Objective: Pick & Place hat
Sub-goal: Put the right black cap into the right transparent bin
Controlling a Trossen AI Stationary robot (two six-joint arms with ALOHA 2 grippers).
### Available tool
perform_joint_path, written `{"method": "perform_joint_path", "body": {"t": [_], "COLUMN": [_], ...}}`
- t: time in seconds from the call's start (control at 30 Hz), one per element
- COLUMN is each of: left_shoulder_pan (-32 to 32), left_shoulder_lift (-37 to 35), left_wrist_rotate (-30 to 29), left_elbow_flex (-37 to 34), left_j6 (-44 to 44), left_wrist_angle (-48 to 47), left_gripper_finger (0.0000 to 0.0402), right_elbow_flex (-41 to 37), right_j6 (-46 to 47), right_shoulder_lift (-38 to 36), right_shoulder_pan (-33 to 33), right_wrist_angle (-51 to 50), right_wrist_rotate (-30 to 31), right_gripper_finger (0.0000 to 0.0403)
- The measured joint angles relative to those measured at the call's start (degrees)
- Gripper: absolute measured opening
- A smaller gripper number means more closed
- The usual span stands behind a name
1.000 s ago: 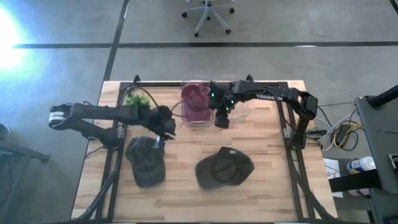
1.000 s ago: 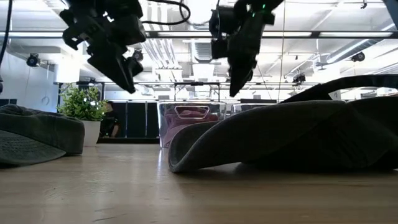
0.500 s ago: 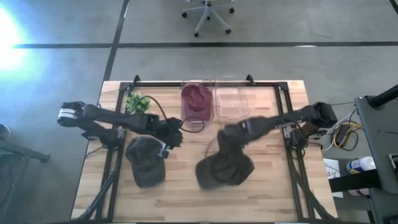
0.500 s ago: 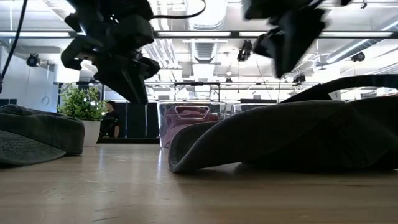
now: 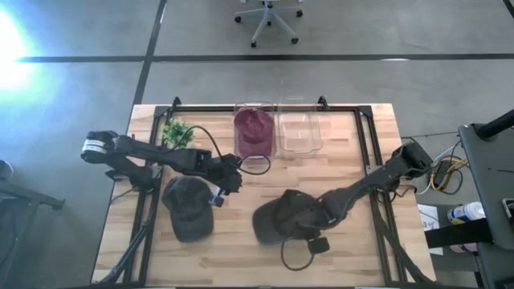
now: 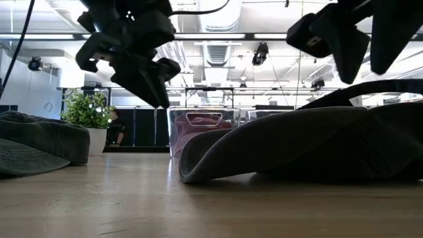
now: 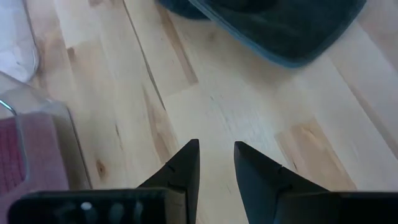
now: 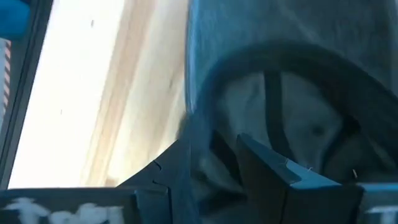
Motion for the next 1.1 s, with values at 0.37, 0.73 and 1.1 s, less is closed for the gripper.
{"method": "perform_joint_path", "body": {"t": [0.37,0.73,1.1], "left_shoulder_pan": [-0.13,-0.17,-0.17], "left_shoulder_lift": [-0.26,-0.29,-0.15], "left_wrist_rotate": [-0.42,-0.92,0.39], "left_elbow_flex": [0.00,0.00,-0.05], "left_j6": [-1.55,-1.18,1.36], "left_wrist_angle": [-0.02,-0.22,5.58], "left_gripper_finger": [0.0094,0.0094,0.0094], "right_elbow_flex": [0.09,5.10,0.97], "right_j6": [4.81,6.38,6.41], "right_shoulder_lift": [6.67,6.97,8.48], "right_shoulder_pan": [3.83,3.94,3.68], "right_wrist_angle": [8.23,6.10,9.48], "right_wrist_rotate": [2.84,8.56,11.42], "right_gripper_finger": [0.0128,0.0128,0.0128]}}
